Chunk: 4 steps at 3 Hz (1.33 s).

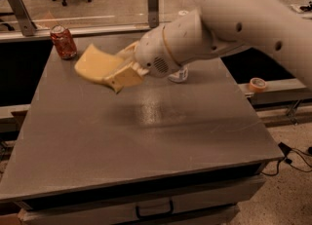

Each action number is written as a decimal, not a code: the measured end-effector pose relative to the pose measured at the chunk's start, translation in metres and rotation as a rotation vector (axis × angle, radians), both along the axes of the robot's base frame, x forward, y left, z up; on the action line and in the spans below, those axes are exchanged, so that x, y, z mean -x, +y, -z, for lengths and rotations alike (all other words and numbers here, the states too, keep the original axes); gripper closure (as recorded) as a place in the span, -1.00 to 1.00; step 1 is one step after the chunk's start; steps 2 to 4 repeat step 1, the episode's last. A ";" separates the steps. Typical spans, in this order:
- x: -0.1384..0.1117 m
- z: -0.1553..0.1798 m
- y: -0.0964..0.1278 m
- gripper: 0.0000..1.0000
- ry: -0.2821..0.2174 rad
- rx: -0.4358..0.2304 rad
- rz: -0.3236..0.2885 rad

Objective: Pick sponge

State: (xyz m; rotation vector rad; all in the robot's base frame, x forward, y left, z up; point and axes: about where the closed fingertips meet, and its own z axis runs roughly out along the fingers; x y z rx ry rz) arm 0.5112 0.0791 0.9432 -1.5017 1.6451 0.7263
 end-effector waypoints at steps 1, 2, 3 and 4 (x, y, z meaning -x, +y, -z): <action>-0.001 -0.009 -0.005 1.00 -0.037 -0.007 -0.003; -0.001 -0.009 -0.005 1.00 -0.037 -0.007 -0.003; -0.001 -0.009 -0.005 1.00 -0.037 -0.007 -0.003; -0.001 -0.009 -0.005 1.00 -0.037 -0.007 -0.003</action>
Offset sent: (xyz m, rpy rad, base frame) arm 0.0000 0.0000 0.0000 0.0000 0.0000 0.0000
